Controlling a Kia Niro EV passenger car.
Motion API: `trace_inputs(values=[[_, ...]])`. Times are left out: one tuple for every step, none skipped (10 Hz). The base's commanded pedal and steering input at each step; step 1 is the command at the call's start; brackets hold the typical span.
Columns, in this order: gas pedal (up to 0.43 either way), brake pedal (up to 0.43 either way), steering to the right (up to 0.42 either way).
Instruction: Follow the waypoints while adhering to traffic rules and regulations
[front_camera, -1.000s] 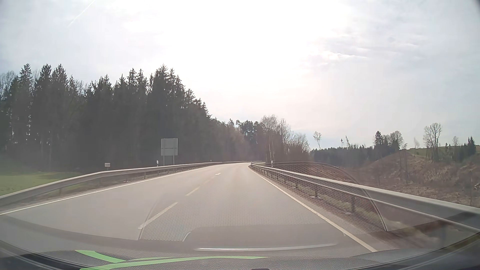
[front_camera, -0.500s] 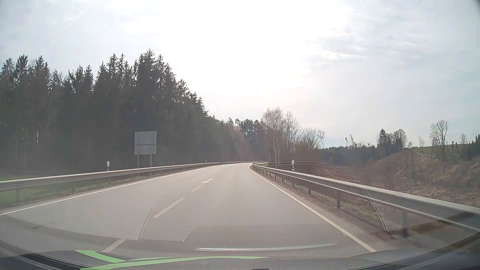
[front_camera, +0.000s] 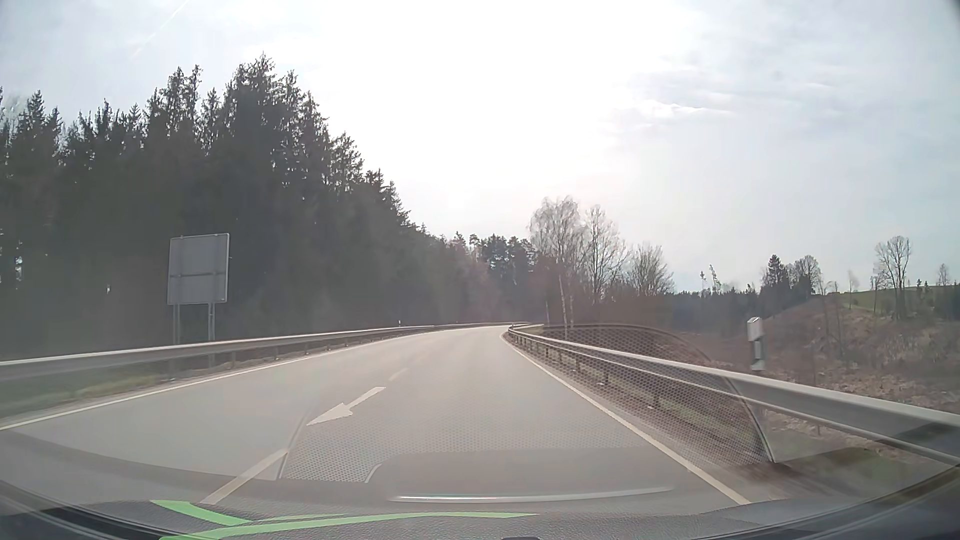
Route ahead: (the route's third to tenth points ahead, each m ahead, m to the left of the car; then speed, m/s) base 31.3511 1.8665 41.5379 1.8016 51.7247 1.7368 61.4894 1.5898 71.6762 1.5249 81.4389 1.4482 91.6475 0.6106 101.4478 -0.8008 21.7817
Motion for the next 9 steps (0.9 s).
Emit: trace_inputs(values=[[0.268, 0.0, 0.001], [0.268, 0.0, 0.001], [0.268, 0.0, 0.0], [0.28, 0.0, 0.001], [0.28, 0.0, 0.001], [0.28, 0.0, 0.001], [0.28, 0.0, 0.001], [0.28, 0.0, 0.001], [0.28, 0.0, 0.001]])
